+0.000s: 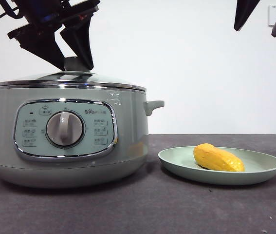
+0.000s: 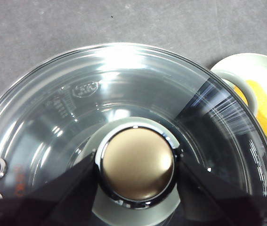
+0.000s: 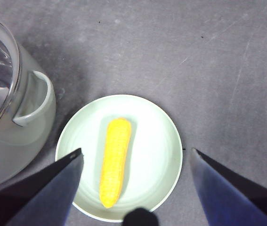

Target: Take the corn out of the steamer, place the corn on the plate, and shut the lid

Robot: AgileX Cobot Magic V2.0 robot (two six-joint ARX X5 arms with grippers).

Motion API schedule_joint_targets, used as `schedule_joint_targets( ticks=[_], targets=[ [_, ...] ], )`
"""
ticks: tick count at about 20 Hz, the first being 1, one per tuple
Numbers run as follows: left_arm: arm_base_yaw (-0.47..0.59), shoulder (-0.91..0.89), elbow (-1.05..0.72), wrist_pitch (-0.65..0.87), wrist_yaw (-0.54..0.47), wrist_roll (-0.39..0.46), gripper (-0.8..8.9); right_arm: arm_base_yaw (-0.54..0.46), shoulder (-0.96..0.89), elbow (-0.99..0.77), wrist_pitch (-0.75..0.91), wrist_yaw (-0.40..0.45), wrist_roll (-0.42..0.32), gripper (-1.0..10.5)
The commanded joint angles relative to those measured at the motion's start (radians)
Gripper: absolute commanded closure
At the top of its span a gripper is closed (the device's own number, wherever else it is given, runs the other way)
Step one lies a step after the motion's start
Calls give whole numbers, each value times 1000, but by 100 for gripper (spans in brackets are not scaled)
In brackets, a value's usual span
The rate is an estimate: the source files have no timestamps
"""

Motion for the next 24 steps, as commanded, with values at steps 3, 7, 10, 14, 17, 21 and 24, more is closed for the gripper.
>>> schedule_joint_targets(
  ticks=[3, 7, 10, 14, 17, 21, 24],
  targets=[
    [-2, 7, -2, 12, -11, 9, 360, 0, -1, -6, 5, -1, 2, 568],
    [-2, -60, 16, 6, -10, 9, 370, 0, -2, -6, 5, -2, -5, 568],
    [-3, -167, 16, -54, -10, 9, 386, 2, -11, -6, -10, -9, -15, 573],
    [-9, -299, 16, -185, -29, 74, 842, 11, -60, -17, -24, -8, -15, 836],
    [-39, -379, -26, -199, -95, 77, 822, 34, -137, -91, 40, -7, -15, 962],
    [-105, -546, -258, -32, -201, 63, 822, 61, -306, -305, 235, -5, -12, 963],
    [-138, -687, -480, 114, -225, 61, 822, 77, -458, -494, 404, 0, -4, 963]
  ],
)
